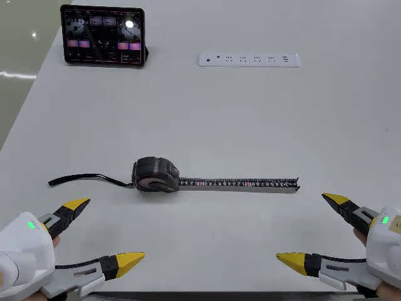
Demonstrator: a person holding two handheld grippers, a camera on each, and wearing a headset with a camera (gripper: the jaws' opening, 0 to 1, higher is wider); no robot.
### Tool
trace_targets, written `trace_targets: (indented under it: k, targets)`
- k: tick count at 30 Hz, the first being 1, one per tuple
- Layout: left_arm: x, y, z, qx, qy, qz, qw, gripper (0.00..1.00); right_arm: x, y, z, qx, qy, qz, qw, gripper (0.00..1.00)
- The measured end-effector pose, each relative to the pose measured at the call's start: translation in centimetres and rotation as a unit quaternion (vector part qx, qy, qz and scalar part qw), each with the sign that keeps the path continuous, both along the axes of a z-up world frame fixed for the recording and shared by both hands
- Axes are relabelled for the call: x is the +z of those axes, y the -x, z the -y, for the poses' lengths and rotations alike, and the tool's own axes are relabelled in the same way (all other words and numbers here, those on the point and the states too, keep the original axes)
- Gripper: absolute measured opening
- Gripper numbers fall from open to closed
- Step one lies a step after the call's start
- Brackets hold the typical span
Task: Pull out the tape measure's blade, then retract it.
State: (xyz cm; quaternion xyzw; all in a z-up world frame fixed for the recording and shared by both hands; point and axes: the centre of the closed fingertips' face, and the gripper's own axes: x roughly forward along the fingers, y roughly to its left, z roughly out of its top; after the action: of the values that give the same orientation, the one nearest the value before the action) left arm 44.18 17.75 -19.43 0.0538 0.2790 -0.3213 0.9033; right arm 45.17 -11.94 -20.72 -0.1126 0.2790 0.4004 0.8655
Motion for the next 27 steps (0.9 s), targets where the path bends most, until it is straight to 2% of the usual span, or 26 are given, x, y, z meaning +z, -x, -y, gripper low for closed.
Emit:
trace_targets:
  k: [27]
  targets:
    - [0.39, -0.17, -0.17, 0.004, 0.006, 0.004, 1.0, 0.86, 0.76, -0.09, -0.01, 0.0, 0.001, 0.006, 1.0, 0.9]
